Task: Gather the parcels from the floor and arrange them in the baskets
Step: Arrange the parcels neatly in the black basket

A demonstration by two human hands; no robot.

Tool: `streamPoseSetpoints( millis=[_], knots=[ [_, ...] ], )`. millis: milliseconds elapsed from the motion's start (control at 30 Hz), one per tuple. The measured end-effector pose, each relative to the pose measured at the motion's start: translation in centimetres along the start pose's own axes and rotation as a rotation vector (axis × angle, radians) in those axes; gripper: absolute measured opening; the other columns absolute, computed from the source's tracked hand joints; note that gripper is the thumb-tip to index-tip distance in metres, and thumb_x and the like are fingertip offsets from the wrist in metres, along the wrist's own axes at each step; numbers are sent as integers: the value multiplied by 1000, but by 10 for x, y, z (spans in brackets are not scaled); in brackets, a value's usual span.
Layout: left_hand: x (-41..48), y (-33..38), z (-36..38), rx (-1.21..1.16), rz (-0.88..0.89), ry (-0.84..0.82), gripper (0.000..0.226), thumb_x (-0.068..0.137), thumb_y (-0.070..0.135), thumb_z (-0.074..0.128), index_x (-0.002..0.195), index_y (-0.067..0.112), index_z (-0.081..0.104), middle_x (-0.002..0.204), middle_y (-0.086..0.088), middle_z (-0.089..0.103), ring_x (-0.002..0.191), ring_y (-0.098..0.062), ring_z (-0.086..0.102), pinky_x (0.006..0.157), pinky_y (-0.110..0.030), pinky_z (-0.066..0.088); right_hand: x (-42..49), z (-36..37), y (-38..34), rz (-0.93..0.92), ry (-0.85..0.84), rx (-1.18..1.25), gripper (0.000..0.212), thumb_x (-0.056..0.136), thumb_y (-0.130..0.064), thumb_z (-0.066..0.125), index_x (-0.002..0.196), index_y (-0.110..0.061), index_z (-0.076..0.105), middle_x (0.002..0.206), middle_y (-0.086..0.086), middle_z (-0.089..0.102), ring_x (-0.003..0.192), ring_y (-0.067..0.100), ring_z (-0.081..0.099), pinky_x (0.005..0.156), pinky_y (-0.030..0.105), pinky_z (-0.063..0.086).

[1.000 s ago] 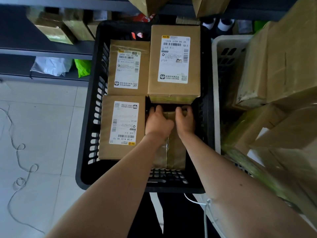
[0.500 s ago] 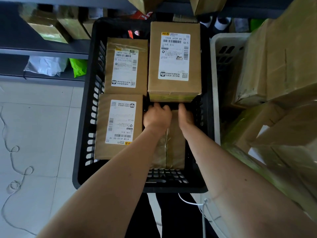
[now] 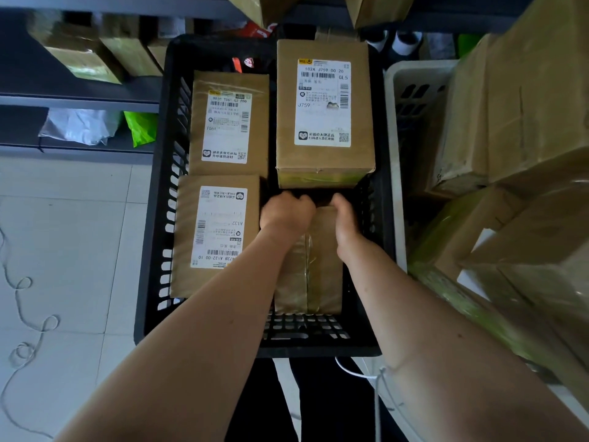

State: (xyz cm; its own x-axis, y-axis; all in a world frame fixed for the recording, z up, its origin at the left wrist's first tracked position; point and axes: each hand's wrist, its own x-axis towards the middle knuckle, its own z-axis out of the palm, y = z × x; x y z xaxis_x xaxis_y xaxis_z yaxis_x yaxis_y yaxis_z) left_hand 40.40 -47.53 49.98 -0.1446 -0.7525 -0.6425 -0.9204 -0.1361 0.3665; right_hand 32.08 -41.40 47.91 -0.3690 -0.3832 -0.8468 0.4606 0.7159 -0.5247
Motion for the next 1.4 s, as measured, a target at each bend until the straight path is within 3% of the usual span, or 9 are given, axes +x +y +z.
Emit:
streamPoseSetpoints(
  millis=[100, 367, 467, 733, 867, 1000, 1100, 1233, 1400],
  knots=[
    [3, 2, 1, 63, 24, -52, 47, 98, 29, 31, 110, 0, 65, 115, -21, 65, 107, -36, 59, 77, -32, 37, 3, 1, -9, -2, 46, -52, 23, 92, -35, 45, 83, -15, 53, 87, 9, 54, 81, 24, 51, 71, 35, 39],
    [8, 1, 8, 27, -26, -136, 36, 102, 17, 30, 112, -2, 58, 118, -24, 63, 110, -40, 58, 78, -36, 41, 19, 10, -21, -10, 164, -139, 19, 98, -11, 42, 109, -10, 57, 108, 12, 54, 85, 25, 50, 68, 29, 37],
    [7, 4, 5, 67, 11, -139, 27, 98, 4, 38, 120, -4, 51, 123, -26, 61, 111, -43, 59, 80, -43, 48, 23, 12, -17, -40, 180, -205, 31, 98, -16, 43, 123, -9, 60, 120, 15, 60, 100, 30, 57, 77, 32, 38],
    [12, 6, 4, 208, 83, -136, 43, 102, 19, 26, 109, -2, 62, 120, -25, 62, 112, -40, 57, 92, -39, 46, 34, 10, -17, -15, 152, -304, 28, 100, -16, 38, 114, -7, 60, 109, 15, 57, 83, 24, 51, 75, 31, 37],
    [11, 0, 3, 127, 38, -152, 45, 102, 28, 30, 117, 0, 63, 122, -22, 62, 115, -36, 57, 92, -35, 44, 30, 9, -21, 24, 140, -280, 34, 102, -19, 36, 128, -7, 56, 127, 15, 57, 103, 26, 53, 81, 30, 37],
    [8, -3, 1, 95, 98, -134, 36, 101, 21, 35, 117, 1, 61, 119, -20, 64, 109, -37, 60, 80, -35, 44, 25, 9, -18, 58, 128, -193, 23, 101, -19, 37, 109, -9, 56, 106, 12, 54, 93, 23, 48, 78, 31, 36],
    [4, -4, 1, 151, 177, -155, 35, 101, 14, 30, 107, 0, 62, 115, -23, 64, 104, -39, 60, 71, -35, 41, 24, 10, -8, -68, 154, -101, 26, 97, -7, 42, 113, -5, 63, 104, 8, 57, 93, 19, 50, 71, 28, 38],
    [8, 3, -4, 140, 160, -161, 33, 100, 8, 35, 115, -1, 63, 121, -21, 63, 111, -37, 59, 87, -42, 48, 21, 7, -2, -152, 157, -62, 18, 96, -3, 43, 101, -7, 60, 98, 8, 57, 85, 19, 51, 62, 23, 36],
    [10, 3, -5, 144, 119, -199, 33, 97, 1, 41, 124, -3, 59, 129, -21, 59, 119, -37, 57, 94, -46, 46, 27, 7, 1, -118, 150, -143, 33, 99, -20, 46, 126, -6, 59, 109, 8, 56, 97, 19, 50, 79, 28, 35]
  ],
)
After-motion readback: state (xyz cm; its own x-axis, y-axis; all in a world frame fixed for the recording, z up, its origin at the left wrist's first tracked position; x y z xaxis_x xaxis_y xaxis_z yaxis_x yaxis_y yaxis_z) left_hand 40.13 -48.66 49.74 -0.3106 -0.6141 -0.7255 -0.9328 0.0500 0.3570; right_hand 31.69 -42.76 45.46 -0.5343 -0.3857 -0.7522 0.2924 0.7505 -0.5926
